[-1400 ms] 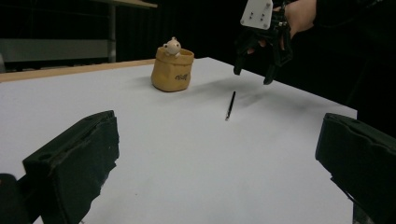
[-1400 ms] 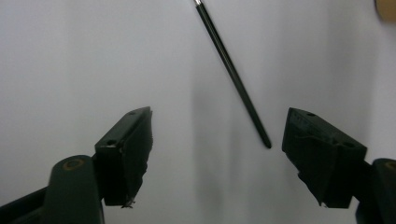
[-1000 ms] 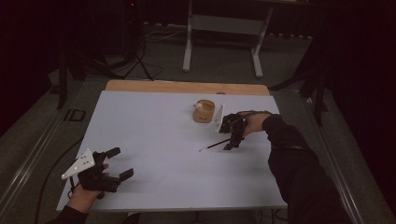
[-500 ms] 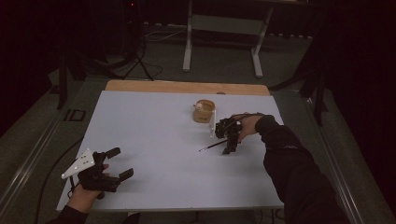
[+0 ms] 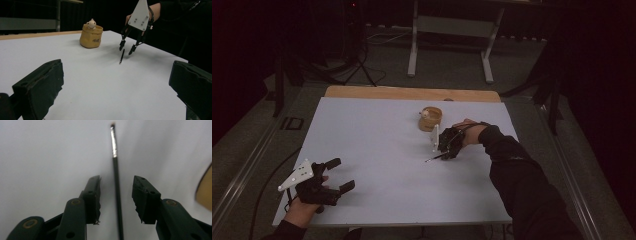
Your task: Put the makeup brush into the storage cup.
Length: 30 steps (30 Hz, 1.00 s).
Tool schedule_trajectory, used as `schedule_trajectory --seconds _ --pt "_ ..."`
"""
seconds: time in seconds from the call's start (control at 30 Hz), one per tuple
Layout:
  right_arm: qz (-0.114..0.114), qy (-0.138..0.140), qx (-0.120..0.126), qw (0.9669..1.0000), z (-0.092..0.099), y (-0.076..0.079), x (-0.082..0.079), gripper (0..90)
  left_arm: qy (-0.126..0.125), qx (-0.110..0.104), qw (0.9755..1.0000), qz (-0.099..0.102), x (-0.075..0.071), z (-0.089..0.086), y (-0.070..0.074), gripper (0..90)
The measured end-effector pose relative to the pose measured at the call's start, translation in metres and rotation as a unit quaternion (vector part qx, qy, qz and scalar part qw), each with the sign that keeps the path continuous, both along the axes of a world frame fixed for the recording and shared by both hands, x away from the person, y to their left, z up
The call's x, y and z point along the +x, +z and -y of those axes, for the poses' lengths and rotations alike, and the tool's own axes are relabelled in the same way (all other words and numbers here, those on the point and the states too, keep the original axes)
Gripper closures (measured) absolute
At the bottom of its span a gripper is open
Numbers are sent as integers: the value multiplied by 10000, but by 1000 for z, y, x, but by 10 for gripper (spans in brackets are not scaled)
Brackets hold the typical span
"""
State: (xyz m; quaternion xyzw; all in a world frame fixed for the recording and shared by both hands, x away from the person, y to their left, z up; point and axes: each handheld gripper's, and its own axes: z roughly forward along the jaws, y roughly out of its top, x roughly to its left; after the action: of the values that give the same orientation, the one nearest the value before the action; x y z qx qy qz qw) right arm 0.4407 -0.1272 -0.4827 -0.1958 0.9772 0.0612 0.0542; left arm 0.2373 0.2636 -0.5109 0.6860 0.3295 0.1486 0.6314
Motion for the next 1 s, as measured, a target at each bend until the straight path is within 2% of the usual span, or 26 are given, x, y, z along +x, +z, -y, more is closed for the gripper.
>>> schedule_trajectory --seconds 0.07,0.13,0.33,0.5,0.87,1.0 --pt "-45 134 -44 9999 -3 -2 0 649 -7 7 10000 1 0 0 0 0" --pt "-83 151 -76 9998 -4 -4 0 649 -9 16 10000 0 0 0 0 0" --pt "-101 333 -210 9992 -7 -12 2 735 -14 18 10000 -11 0 0 -1 0" --pt "15 475 -281 9985 -9 -14 2 763 -31 21 10000 -18 0 0 -1 0" --pt "-112 491 -320 9982 -11 -18 3 810 -35 33 10000 -27 0 1 -1 0" --pt "-176 523 -418 9976 -13 -18 4 848 -34 50 10000 -23 1 1 -1 0"
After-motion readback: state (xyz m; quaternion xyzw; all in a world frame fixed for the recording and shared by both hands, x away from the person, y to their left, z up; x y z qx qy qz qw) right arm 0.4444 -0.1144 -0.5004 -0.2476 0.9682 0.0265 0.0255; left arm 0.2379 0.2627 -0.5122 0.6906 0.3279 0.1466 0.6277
